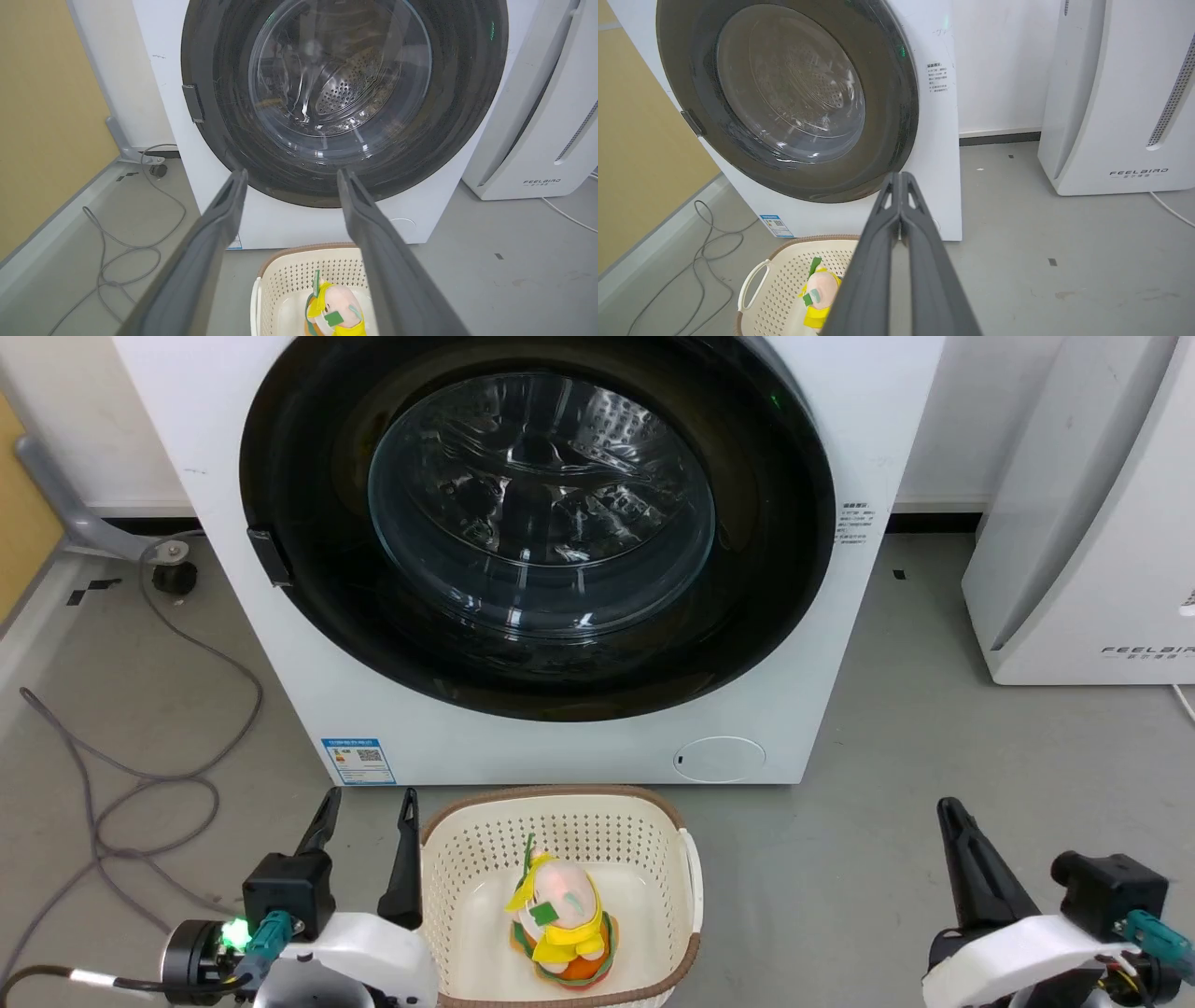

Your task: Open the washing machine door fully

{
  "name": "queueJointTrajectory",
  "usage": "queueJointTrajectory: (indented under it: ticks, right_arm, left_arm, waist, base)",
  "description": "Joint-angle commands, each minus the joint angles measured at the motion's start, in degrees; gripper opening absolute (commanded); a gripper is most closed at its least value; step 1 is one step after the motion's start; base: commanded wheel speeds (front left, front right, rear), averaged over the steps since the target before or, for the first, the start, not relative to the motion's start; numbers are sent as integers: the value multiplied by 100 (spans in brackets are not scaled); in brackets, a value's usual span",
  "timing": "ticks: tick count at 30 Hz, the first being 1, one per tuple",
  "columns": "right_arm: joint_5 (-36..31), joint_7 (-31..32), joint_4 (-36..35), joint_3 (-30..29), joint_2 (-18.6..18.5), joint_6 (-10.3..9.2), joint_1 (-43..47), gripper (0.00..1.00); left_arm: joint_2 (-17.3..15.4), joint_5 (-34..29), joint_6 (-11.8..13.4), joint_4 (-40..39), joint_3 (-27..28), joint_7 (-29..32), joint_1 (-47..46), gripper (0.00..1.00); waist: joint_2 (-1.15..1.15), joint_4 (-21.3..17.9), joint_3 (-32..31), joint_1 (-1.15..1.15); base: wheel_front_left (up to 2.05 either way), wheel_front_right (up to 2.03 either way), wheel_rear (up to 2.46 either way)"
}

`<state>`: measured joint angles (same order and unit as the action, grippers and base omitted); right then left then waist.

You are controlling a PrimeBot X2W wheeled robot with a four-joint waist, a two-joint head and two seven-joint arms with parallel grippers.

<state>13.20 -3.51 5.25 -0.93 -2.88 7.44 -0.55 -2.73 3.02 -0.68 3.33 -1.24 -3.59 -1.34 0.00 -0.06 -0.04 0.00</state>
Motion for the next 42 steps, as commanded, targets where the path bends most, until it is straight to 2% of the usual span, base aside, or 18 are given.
queueJointTrajectory:
  ticks: [1,13,24,34,42]
  right_arm:
    - [152,-57,47,-26,0,1,-109,0]
    - [1608,-175,213,-321,0,2,-511,0]
    - [3106,23,1160,-977,-151,2,-1352,0]
    - [4415,191,2125,-1242,-503,2,-2576,0]
    - [5136,374,2788,-1120,-933,3,-3727,0]
  left_arm:
    - [-4,39,-7,26,-7,-49,-96,100]
    - [-5,142,-29,99,-2,-192,-127,100]
    - [-7,231,-44,151,20,-324,-182,100]
    - [-15,278,-109,133,93,-444,-367,100]
    - [-16,300,-193,125,81,-540,-625,100]
  waist:
    - [0,2,0,0]
    - [0,-2,4,0]
    - [0,-19,92,0]
    - [0,-21,384,0]
    - [0,40,716,0]
  base:
    - [0,0,0]
    - [0,0,0]
    - [0,0,0]
    - [0,0,0]
    - [0,0,0]
